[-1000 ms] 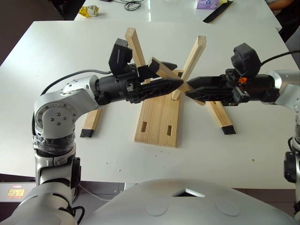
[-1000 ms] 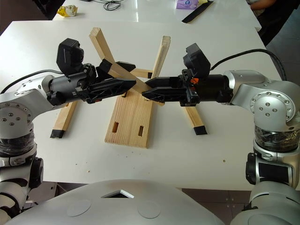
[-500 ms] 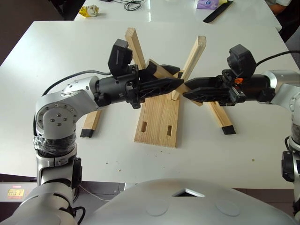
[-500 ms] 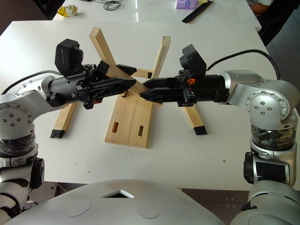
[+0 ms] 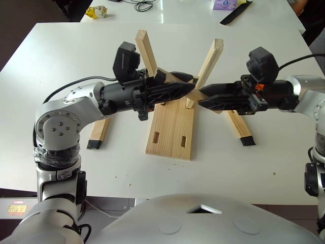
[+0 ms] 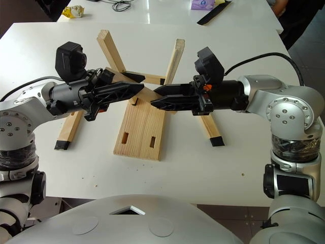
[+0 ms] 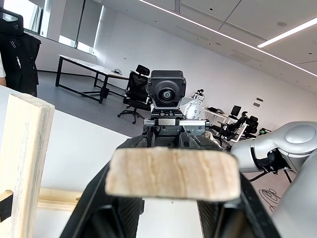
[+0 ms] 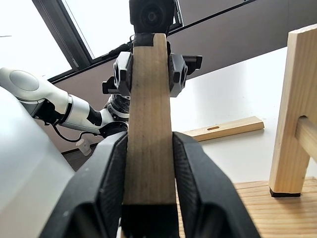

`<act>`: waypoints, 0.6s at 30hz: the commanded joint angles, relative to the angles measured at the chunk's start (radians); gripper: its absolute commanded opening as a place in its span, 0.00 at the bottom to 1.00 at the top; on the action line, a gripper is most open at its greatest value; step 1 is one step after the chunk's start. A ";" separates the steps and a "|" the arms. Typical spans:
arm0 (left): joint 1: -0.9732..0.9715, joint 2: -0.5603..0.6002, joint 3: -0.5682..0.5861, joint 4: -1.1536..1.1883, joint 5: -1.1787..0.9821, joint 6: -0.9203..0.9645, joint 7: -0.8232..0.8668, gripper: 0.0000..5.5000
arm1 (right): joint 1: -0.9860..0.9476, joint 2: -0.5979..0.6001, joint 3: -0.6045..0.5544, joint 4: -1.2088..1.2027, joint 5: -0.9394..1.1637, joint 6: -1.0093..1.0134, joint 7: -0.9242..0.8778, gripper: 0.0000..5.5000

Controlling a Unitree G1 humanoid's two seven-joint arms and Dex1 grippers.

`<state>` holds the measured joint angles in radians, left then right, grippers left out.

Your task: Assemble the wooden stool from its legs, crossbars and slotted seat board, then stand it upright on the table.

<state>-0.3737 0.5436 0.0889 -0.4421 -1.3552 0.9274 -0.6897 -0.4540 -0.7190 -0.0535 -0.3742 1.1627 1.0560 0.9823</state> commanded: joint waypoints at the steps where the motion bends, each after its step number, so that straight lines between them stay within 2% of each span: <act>1: -0.044 -0.002 0.033 0.028 -0.040 -0.005 0.008 0.24 | 0.013 -0.003 -0.004 -0.019 -0.005 -0.005 -0.006 0.24; 18: -0.084 -0.029 0.026 0.049 -0.035 -0.018 0.040 0.24 | 0.045 -0.005 0.064 -0.063 -0.067 -0.069 -0.007 0.24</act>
<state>-0.4144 0.5316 0.0899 -0.4044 -1.3683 0.9304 -0.6601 -0.4347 -0.7110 -0.0355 -0.3998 1.1202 0.9711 0.9574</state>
